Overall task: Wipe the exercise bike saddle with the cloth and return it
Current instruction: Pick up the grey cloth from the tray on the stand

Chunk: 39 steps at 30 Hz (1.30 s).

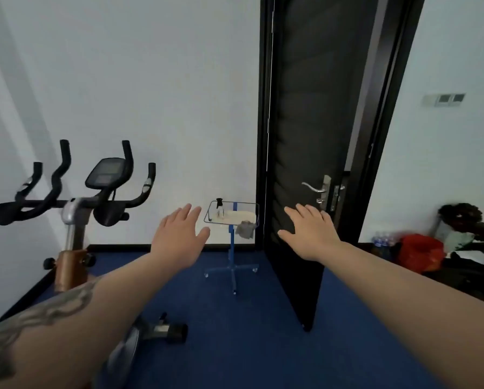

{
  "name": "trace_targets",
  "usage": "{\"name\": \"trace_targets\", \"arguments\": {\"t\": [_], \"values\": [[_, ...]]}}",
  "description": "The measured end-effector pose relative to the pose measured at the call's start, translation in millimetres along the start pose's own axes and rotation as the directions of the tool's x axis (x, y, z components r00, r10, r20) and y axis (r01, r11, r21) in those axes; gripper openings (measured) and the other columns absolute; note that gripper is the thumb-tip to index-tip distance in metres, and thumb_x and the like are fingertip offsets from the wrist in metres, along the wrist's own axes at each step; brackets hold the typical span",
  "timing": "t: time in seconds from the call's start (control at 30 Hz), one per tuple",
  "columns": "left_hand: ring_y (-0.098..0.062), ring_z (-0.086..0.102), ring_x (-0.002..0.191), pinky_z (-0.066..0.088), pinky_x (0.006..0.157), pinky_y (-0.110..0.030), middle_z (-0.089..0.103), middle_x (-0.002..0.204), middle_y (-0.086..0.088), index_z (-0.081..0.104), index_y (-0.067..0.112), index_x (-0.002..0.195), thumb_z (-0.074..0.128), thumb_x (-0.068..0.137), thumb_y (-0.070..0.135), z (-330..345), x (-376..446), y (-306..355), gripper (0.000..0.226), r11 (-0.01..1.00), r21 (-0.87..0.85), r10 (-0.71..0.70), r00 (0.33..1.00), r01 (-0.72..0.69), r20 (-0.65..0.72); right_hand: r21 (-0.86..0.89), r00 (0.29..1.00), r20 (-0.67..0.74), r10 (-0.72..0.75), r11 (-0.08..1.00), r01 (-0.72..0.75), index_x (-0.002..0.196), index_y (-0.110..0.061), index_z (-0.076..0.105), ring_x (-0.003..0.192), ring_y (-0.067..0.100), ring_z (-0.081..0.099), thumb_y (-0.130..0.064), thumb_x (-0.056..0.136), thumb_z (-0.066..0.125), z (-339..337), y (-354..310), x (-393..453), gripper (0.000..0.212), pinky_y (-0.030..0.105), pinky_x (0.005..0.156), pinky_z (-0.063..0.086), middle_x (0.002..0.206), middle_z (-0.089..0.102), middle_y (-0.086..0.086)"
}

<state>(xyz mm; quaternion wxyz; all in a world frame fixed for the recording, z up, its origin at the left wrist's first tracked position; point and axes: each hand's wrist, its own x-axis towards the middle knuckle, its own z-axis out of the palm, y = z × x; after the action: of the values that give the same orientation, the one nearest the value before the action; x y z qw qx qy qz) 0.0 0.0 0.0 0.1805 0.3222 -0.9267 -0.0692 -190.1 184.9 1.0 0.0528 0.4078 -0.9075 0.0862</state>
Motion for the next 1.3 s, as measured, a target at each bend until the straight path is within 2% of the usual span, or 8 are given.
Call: {"name": "trace_targets", "arguments": {"t": [0.43, 0.7, 0.97, 1.3], "values": [[-0.021, 0.018, 0.143, 0.016, 0.117, -0.038, 0.02, 0.157, -0.002, 0.023, 0.021, 0.147, 0.035, 0.096, 0.041, 112, 173, -7, 0.057, 0.993, -0.022, -0.115, 0.99, 0.117, 0.076, -0.059, 0.993, 0.107, -0.048, 0.997, 0.055, 0.152, -0.02, 0.014, 0.148, 0.025, 0.007, -0.046, 0.097, 0.04, 81, 75, 188, 0.066, 0.045, 0.12, 0.006, 0.161, 0.014, 0.005], [-0.022, 0.022, 0.142, 0.02, 0.116, -0.038, 0.025, 0.155, -0.004, 0.027, 0.018, 0.146, 0.037, 0.096, 0.041, 170, 252, -8, 0.056, 0.987, -0.02, -0.154, 0.976, 0.159, 0.154, 0.014, 0.98, 0.188, -0.067, 0.998, 0.066, 0.152, -0.019, 0.017, 0.146, 0.025, 0.016, -0.043, 0.097, 0.04, 131, 83, 280, 0.064, 0.042, 0.119, 0.013, 0.159, 0.021, 0.006], [-0.022, 0.024, 0.141, 0.02, 0.116, -0.038, 0.027, 0.155, -0.003, 0.028, 0.018, 0.145, 0.037, 0.095, 0.041, 247, 364, -22, 0.055, 0.99, -0.035, -0.129, 0.971, 0.139, 0.203, 0.046, 0.967, 0.239, -0.085, 0.996, 0.076, 0.151, -0.02, 0.018, 0.146, 0.024, 0.016, -0.043, 0.097, 0.04, 195, 87, 392, 0.063, 0.043, 0.12, 0.012, 0.159, 0.021, 0.005], [-0.021, 0.02, 0.143, 0.018, 0.116, -0.038, 0.021, 0.156, -0.001, 0.023, 0.021, 0.147, 0.034, 0.096, 0.044, 358, 494, -68, 0.057, 0.984, -0.056, -0.131, 0.903, 0.168, 0.409, 0.087, 0.907, 0.421, -0.007, 0.996, -0.033, 0.152, -0.021, 0.014, 0.147, 0.022, 0.013, -0.044, 0.099, 0.037, 288, 83, 530, 0.063, 0.041, 0.121, 0.009, 0.16, 0.017, 0.003]]}}
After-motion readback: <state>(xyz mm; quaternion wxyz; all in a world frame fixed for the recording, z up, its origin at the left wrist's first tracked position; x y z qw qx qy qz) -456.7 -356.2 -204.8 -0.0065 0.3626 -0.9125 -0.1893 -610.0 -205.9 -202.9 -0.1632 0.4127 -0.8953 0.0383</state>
